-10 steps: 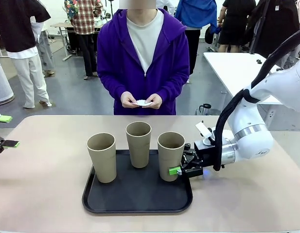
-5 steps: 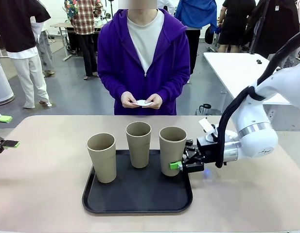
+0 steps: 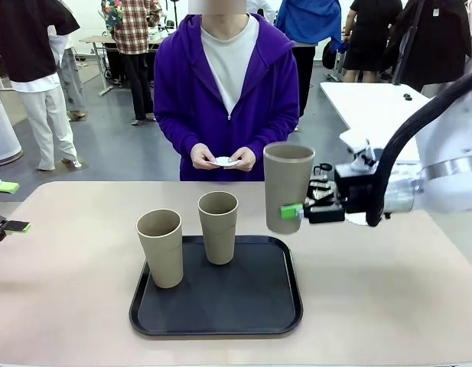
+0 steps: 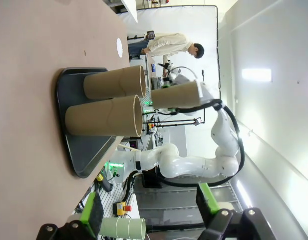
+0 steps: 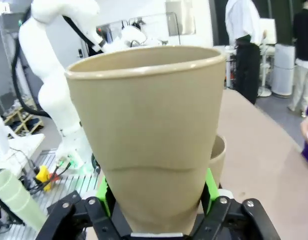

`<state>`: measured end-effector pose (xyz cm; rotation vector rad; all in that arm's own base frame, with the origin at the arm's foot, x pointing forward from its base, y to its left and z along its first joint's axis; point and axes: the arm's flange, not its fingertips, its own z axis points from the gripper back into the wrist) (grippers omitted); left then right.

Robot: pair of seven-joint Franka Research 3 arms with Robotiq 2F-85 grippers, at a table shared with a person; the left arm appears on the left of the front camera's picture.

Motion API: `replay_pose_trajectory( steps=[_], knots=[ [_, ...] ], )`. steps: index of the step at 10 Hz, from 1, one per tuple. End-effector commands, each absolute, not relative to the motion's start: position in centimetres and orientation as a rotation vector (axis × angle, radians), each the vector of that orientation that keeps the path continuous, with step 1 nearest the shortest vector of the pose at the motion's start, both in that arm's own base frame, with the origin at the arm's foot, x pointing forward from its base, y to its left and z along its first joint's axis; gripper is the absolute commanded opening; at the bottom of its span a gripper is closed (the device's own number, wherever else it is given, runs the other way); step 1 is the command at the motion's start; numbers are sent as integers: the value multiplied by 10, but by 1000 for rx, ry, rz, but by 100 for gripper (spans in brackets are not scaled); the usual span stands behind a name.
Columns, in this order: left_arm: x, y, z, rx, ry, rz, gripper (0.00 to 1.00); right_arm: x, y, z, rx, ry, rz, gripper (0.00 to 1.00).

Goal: Place coasters on the table and set cups on them.
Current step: Pick up one Reusable plastic cup and place it on a coaster set by the human.

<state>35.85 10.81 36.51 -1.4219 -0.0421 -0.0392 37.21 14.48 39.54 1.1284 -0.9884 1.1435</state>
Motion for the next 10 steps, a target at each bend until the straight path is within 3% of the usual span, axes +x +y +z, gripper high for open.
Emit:
replay_pose_trajectory(
  steps=[1,7,8,10],
  knots=[
    [357,109,367,-1435,-53,-47,100,360,147,419,1083,-995,1136,23],
    [357,109,367,-1435,-53,-47,100,368,147,419,1108,-1000,1149,23],
    [357,109,367,-1435,-53,-47,100,368,146,421,1099,-992,1143,81],
    [357,109,367,-1435,-53,-47,100,415,89,427,1039,-1111,1047,81]
  ],
)
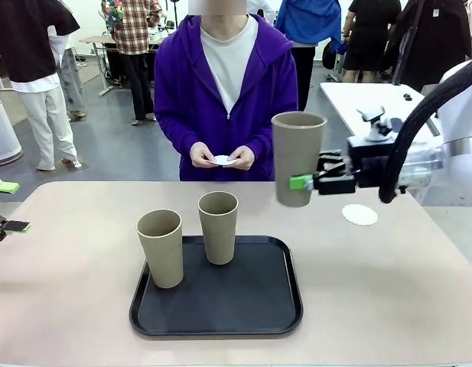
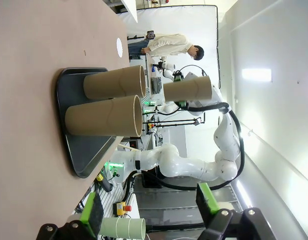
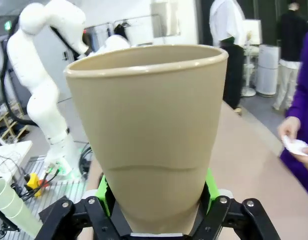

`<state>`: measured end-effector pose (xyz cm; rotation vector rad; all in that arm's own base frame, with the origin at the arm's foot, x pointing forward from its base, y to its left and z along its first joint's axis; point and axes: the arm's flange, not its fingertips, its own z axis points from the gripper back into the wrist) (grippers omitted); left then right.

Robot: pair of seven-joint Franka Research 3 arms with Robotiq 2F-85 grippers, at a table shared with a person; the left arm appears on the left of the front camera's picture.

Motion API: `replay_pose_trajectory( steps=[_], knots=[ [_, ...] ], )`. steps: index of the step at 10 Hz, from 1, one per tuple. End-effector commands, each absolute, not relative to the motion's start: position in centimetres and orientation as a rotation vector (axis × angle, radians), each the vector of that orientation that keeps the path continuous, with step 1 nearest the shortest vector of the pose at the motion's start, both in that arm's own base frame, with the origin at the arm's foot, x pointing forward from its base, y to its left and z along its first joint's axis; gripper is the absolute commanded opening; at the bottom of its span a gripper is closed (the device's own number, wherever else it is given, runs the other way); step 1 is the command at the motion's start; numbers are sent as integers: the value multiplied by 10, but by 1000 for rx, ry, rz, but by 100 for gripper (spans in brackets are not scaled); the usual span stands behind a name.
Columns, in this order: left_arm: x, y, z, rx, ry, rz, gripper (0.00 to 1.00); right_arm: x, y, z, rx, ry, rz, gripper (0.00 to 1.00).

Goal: Place coasters on the table and set cups on them.
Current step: Pick up one Reusable plastic cup and place it on a coaster set by the human.

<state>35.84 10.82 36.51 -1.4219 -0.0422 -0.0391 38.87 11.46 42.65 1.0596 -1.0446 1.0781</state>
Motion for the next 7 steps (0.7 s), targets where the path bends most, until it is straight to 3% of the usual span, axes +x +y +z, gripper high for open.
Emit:
replay_pose_trajectory(
  steps=[1,4,7],
  knots=[
    [357,109,367,-1435,-53,-47,100,434,51,427,997,-1147,989,81],
    [357,109,367,-1435,-53,-47,100,483,-40,425,840,-1208,839,81],
    [357,109,367,-1435,-53,-47,100,507,-71,430,729,-1199,770,81]
  ],
)
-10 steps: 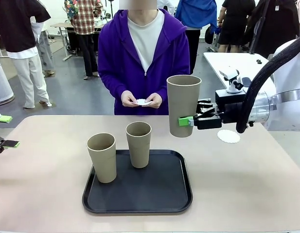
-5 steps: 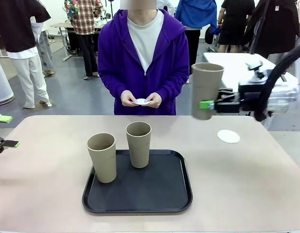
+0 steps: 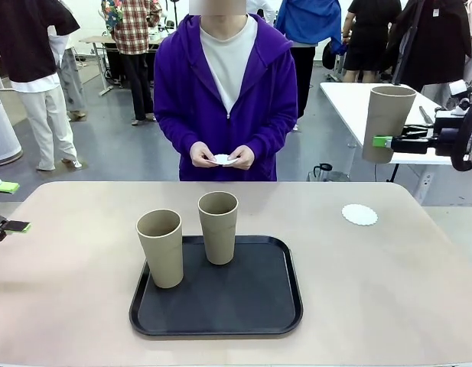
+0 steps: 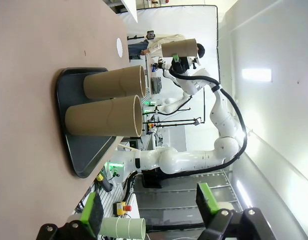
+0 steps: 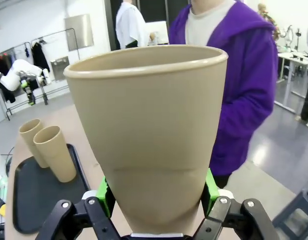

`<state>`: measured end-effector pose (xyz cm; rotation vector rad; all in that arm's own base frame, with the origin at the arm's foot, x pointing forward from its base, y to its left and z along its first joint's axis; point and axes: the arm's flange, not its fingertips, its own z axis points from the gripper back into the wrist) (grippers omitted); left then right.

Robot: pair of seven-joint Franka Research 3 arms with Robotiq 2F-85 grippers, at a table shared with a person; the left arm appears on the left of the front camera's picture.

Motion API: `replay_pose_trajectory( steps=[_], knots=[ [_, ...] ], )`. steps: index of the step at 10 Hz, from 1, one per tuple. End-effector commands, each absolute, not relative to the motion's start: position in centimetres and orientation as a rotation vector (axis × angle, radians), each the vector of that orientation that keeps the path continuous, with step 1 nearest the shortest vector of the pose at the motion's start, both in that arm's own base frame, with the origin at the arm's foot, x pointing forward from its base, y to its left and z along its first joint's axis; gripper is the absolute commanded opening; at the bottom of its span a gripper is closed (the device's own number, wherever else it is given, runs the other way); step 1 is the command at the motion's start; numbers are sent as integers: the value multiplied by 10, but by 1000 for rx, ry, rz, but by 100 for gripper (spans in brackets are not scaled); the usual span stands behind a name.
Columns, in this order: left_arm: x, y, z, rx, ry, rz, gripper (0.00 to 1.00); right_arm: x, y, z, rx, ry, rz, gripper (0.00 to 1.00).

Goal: Place coasters on the table and set cups on them.
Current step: Pick up one Reusable plastic cup and place it on a coaster set by the human.

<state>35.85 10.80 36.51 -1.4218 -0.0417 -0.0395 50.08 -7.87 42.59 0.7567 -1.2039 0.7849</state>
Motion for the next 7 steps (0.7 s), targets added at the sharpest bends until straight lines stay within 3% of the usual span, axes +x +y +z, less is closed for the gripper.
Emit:
replay_pose_trajectory(
  steps=[1,5,6,7],
  knots=[
    [357,109,367,-1435,-53,-47,100,509,-76,429,702,-1193,754,81],
    [357,109,367,-1435,-53,-47,100,516,-90,423,697,-1211,699,81],
    [357,109,367,-1435,-53,-47,100,513,-86,425,771,-1211,685,81],
    [357,109,367,-1435,-53,-47,100,508,-92,420,691,-1195,728,81]
  ],
)
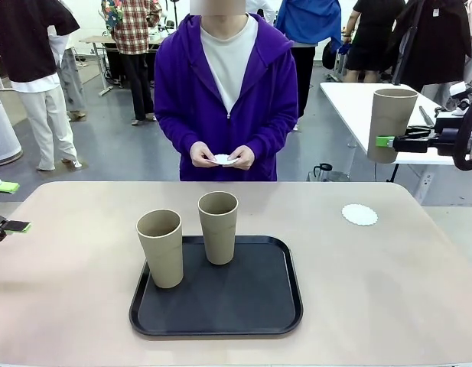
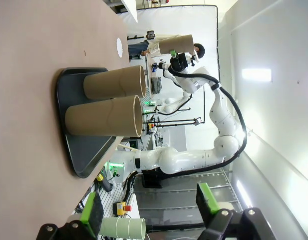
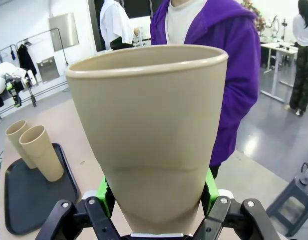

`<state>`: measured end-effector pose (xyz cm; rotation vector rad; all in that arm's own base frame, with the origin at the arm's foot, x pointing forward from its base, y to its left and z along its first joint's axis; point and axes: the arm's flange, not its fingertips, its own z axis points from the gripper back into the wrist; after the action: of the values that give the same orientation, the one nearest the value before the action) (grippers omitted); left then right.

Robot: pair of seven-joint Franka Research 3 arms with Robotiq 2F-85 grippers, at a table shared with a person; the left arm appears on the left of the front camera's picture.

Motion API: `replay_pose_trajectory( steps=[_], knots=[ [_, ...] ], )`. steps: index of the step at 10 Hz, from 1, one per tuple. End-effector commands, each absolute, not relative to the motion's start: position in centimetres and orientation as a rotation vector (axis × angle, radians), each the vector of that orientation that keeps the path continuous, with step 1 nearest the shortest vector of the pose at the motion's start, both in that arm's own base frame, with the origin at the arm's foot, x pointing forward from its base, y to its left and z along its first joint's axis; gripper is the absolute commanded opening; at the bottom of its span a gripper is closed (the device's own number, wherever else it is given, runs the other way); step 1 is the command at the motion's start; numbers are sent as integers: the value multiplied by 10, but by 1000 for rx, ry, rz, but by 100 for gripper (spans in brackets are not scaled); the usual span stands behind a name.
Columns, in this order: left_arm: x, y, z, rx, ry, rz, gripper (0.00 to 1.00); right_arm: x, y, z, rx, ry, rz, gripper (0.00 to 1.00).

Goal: Place coasters on the table and set cups on them.
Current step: Pick up one Reusable plastic cup and place it on a coaster set by the human.

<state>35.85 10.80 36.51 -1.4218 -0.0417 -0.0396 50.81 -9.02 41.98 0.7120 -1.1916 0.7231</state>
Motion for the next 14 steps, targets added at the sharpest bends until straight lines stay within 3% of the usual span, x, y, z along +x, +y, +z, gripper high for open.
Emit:
replay_pose_trajectory(
  steps=[1,5,7,14],
  knots=[
    [357,109,367,-1435,-53,-47,100,508,-92,420,691,-1195,728,81],
    [357,109,367,-1435,-53,-47,100,508,-92,420,707,-1192,723,81],
    [357,109,367,-1435,-53,-47,100,528,-107,387,814,-1200,767,81],
    [357,109,367,-1435,-53,-47,100,543,-113,297,836,-1234,839,81]
  ],
)
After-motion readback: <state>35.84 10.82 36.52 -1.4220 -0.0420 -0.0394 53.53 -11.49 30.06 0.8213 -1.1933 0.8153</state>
